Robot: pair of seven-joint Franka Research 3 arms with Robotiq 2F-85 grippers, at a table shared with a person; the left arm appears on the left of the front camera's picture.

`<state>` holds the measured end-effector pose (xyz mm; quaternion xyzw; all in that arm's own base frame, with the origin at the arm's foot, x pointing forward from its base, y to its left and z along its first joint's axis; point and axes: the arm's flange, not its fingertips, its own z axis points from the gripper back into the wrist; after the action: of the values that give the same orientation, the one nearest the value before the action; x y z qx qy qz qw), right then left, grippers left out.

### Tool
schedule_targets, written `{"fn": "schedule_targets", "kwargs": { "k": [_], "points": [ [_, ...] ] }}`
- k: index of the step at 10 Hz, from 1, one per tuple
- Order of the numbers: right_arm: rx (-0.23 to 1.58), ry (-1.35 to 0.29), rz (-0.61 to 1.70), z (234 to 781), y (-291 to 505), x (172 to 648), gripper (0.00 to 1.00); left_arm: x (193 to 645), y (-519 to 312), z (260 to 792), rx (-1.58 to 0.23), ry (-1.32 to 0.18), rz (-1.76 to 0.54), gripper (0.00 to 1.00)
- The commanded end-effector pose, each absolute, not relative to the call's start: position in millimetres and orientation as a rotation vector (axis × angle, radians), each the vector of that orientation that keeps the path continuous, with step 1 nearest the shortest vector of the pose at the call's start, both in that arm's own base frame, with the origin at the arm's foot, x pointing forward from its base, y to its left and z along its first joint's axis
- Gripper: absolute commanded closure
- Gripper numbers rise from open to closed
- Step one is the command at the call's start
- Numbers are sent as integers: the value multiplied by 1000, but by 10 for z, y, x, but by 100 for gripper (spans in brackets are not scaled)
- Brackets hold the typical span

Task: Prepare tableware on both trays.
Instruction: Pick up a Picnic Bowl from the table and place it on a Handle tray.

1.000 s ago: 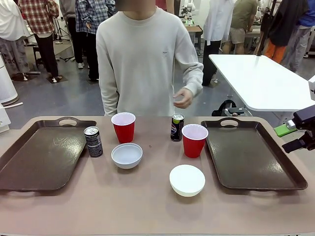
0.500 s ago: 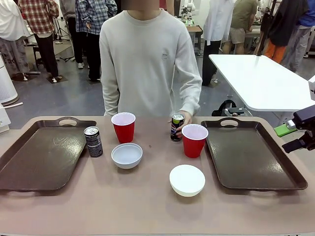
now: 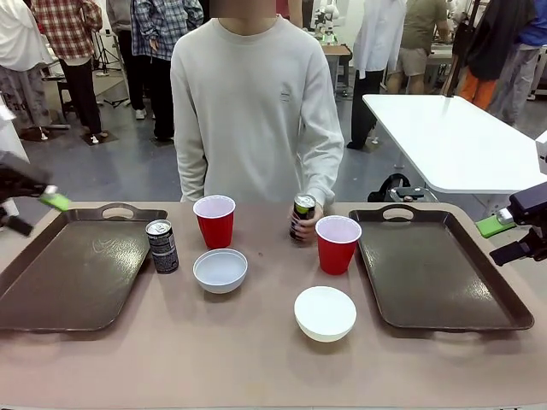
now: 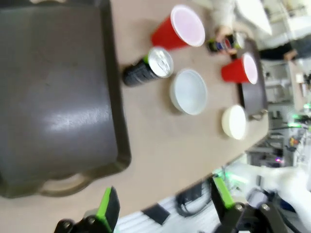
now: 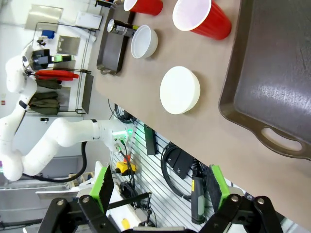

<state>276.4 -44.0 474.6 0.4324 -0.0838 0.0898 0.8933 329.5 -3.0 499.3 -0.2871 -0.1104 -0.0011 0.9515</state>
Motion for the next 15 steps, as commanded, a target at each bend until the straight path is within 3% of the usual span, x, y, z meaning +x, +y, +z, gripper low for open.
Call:
{"fn": "schedule_targets", "kwargs": {
  "k": [1, 4, 7, 8, 9, 12, 15],
  "points": [
    [911, -175, 177, 4747, -450, 2765, 0, 3594, -576, 5032, -356, -164, 24, 0],
    [911, -175, 177, 4747, -450, 2765, 0, 3857, -1481, 4909, -121, -161, 5, 0],
    [911, -175, 177, 4747, -450, 2765, 0, 3821, -1774, 4775, -47, -198, -17, 0],
    [911, -175, 177, 4747, -450, 2765, 0, 3774, -1802, 4745, -97, -277, 29, 0],
    [911, -175, 177, 4747, -450, 2765, 0, 3785, -1776, 4764, -82, -166, -53, 0],
    [911, -175, 177, 4747, -450, 2765, 0, 3799, -1789, 4766, -93, -190, -40, 0],
    [911, -175, 177, 4747, -450, 2765, 0, 3989, -2369, 4308, -5, -210, -5, 0]
  ]
}}
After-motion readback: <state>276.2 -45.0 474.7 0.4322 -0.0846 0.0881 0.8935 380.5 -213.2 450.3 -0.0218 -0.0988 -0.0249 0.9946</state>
